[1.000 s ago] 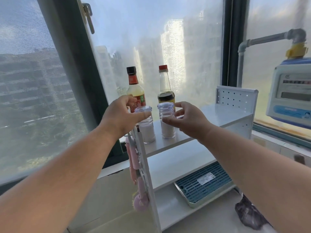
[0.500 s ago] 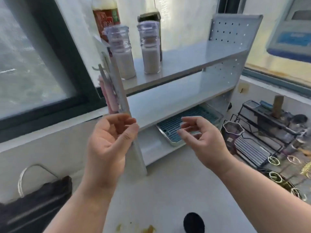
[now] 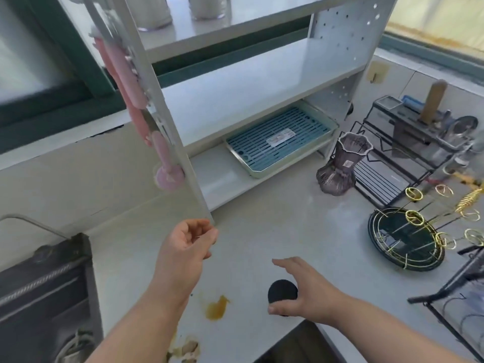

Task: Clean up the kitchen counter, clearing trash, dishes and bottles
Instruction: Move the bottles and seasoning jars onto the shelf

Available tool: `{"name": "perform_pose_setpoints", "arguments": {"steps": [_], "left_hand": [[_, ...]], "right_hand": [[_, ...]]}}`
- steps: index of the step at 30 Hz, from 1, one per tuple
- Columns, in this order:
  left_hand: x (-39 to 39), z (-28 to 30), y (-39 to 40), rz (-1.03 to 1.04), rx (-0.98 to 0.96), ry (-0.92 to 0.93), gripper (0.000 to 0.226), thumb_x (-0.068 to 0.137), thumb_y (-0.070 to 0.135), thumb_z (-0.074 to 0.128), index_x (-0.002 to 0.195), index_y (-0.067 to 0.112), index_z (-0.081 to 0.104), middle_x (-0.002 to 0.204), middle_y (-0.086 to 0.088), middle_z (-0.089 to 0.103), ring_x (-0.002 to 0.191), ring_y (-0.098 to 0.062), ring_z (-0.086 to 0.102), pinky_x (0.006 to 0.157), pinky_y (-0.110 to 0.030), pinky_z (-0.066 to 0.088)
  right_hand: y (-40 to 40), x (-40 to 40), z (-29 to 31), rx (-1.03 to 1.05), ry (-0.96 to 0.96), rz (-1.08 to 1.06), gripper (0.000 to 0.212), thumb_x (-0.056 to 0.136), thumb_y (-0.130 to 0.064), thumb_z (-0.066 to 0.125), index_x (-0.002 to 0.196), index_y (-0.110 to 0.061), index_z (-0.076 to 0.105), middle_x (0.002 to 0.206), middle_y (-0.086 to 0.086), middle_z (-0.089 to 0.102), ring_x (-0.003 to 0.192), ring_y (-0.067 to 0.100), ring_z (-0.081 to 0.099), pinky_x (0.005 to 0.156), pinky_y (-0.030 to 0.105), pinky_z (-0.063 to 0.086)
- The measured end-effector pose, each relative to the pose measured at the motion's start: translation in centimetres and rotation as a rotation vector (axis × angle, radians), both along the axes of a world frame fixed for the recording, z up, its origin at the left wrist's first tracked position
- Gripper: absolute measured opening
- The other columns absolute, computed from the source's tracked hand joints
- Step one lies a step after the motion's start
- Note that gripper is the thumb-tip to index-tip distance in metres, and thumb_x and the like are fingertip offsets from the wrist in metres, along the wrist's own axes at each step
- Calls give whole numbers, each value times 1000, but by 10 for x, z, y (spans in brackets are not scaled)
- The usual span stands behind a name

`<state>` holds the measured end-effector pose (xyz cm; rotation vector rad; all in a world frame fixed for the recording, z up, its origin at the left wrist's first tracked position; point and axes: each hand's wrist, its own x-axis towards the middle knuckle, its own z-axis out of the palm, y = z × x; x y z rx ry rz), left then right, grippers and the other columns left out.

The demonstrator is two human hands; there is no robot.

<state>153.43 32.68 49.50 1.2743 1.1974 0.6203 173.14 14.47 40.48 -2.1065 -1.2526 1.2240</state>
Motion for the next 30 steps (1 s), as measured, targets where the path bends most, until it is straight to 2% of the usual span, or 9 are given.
{"name": "perform_pose_setpoints", "arguments": {"steps": [3,8,11,14,17,20,22,27,30], "left_hand": [[1,-2,1,-10,6,30,16,97,18,77,112,23,72,113,-11,75,108,-28,72,86,-40,60],[0,-7,-1,-15,1,55,16,98,17,75,113,21,71,110,-9,76,107,-26,73,87,-42,60],[-2,-12,-4,-25,-7,66,16,97,20,76,113,23,72,110,-7,76,107,-25,73,88,-43,61],[-2,-13,-8,-40,-14,82,15,98,23,76,112,24,72,111,-6,75,106,-25,73,90,-45,61],[0,-10,-8,-48,-10,73,15,98,22,75,113,23,72,112,-8,75,107,-27,72,92,-47,60],[3,-2,-6,-45,7,47,15,98,21,75,112,22,72,111,-10,74,106,-29,71,92,-46,60],[4,8,-2,-31,25,19,14,98,20,75,112,22,72,109,-9,75,106,-30,71,92,-46,59],[8,44,12,27,81,-84,13,99,19,75,111,20,72,107,-9,76,108,-32,71,92,-45,58],[9,74,23,84,143,-163,12,98,16,74,110,17,72,104,-8,77,108,-35,70,92,-49,57]], "right_hand": [[2,-4,0,29,-63,-2,106,66,-82,77,156,-41,39,149,-25,37,142,-2,39,118,24,35],[5,-2,4,43,-139,-8,87,70,-82,72,146,-44,52,135,-28,47,124,-5,52,106,19,43],[2,-7,0,44,-139,-14,68,69,-79,71,129,-49,61,124,-28,54,113,-5,58,100,16,46],[2,-13,-1,57,-124,-85,46,66,-73,66,106,-50,60,110,-22,62,104,-1,62,93,18,50],[8,-12,10,82,-136,-142,41,70,-63,69,107,-44,64,105,-21,66,100,2,64,88,15,51],[20,0,39,146,-128,-224,38,77,-48,80,111,-34,68,100,-20,68,81,1,66,70,15,52],[32,11,70,204,-128,-260,38,75,-47,82,108,-36,66,98,-17,69,67,0,63,62,17,49],[63,35,169,425,-207,-281,29,69,-50,78,93,-35,68,89,-14,71,62,5,65,61,31,57],[77,46,239,544,-273,-263,29,71,-50,77,97,-38,73,91,-23,71,66,1,67,63,28,55]]}}
